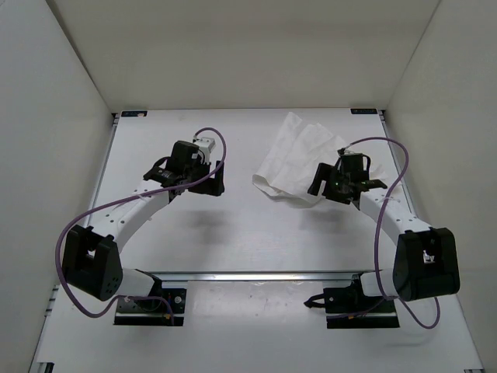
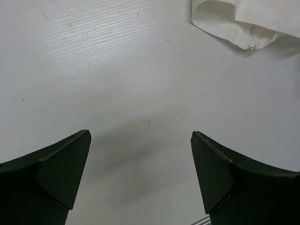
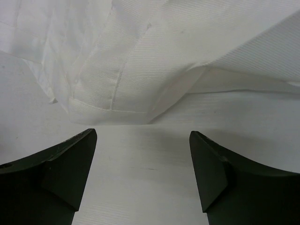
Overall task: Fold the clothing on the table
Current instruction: Flatten the skirt out
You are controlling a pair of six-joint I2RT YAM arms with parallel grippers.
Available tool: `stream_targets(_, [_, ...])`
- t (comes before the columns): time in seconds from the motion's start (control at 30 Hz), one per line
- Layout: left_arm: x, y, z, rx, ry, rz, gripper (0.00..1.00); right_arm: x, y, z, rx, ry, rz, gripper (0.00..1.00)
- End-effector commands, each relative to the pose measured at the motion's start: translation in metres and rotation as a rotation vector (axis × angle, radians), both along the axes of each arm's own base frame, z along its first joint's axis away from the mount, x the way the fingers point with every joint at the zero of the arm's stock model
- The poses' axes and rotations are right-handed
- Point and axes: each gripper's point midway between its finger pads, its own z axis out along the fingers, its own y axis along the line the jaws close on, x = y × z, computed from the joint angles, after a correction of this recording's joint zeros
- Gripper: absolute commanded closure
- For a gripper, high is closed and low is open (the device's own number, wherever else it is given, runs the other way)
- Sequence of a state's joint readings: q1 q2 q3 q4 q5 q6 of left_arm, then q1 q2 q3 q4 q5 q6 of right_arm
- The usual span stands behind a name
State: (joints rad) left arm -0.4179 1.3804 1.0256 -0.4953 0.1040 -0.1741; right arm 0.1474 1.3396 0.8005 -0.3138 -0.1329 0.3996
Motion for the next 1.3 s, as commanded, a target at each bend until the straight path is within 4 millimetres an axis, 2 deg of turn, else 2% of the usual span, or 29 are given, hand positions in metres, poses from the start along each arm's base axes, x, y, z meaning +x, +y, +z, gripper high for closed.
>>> stream_targets(0.0, [0.005,0.005,0.005,0.003,-0.027,0.033,0.01,0.021,0.002,0.015,0.009,-0.072,0.015,0.22])
stream_targets(0.3, [0.004,0.001,0.006,-0.036,-0.05,0.027,0.01,0.028,0.003,-0.006,-0.028,-0.018,-0.02,0.22])
stream_targets(0.4, [0.007,0.003,0.004,-0.05,-0.05,0.042,0.01,0.033,0.002,-0.011,-0.05,-0.018,-0.028,0.32])
stream_targets(0.43, [0.009,0.002,0.005,-0.061,-0.05,0.043,0.01,0.034,0.004,-0.013,-0.045,-0.01,-0.023,0.37])
stream_targets(0.47, [0.009,0.003,0.006,-0.066,-0.051,0.04,0.02,0.037,-0.002,-0.016,-0.052,-0.006,-0.035,0.43])
stream_targets(0.53, [0.011,0.004,0.007,-0.072,-0.055,0.039,0.01,0.04,0.0,-0.018,-0.038,-0.002,-0.035,0.44])
stream_targets(0.6, [0.01,0.004,0.004,-0.071,-0.046,0.036,0.01,0.044,-0.005,-0.017,-0.063,-0.007,-0.042,0.52])
stream_targets(0.7, [0.009,0.006,0.004,-0.078,-0.041,0.04,0.01,0.046,-0.005,-0.016,-0.061,-0.008,-0.031,0.76])
stream_targets(0.73, [0.011,0.009,0.004,-0.084,-0.044,0.049,0.02,0.05,-0.004,-0.008,-0.056,-0.029,-0.025,0.92])
stream_targets(0.77, [0.01,0.006,0.003,-0.091,-0.042,0.04,0.01,0.052,-0.008,-0.008,-0.057,-0.027,-0.035,1.0])
stream_targets(0.9, [0.014,0.005,0.001,-0.121,-0.041,0.044,0.01,0.071,-0.006,0.029,-0.057,-0.112,-0.006,1.0])
stream_targets(0.97, [0.014,-0.004,-0.003,-0.15,-0.022,0.026,0.01,0.092,0.003,0.07,-0.037,-0.205,0.054,1.0])
stream_targets(1.0, [0.014,-0.009,-0.002,-0.178,-0.017,0.011,0.02,0.095,0.005,0.077,-0.031,-0.211,0.066,1.0])
stream_targets(1.07, [0.017,-0.015,-0.006,-0.234,-0.008,0.016,0.01,0.114,0.026,0.125,0.042,-0.295,0.165,1.0])
stream_targets(1.1, [0.021,-0.024,0.0,-0.294,-0.019,0.009,0.01,0.119,0.028,0.124,0.055,-0.271,0.179,1.0])
stream_targets(1.13, [0.019,-0.027,-0.003,-0.333,0.007,0.035,0.01,0.125,0.039,0.153,0.065,-0.307,0.224,1.0])
stream_targets(1.17, [0.025,-0.033,0.007,-0.417,-0.007,0.051,0.01,0.14,0.042,0.174,0.044,-0.347,0.234,1.0])
stream_targets(1.2, [0.032,-0.039,0.015,-0.475,-0.049,0.048,0.01,0.142,0.05,0.171,0.022,-0.316,0.247,1.0])
stream_targets(1.23, [0.038,-0.044,0.026,-0.565,-0.086,0.078,0.02,0.145,0.06,0.196,-0.008,-0.365,0.275,1.0])
stream_targets(1.27, [0.039,-0.048,0.031,-0.634,-0.073,0.115,0.02,0.152,0.064,0.205,-0.034,-0.394,0.279,1.0])
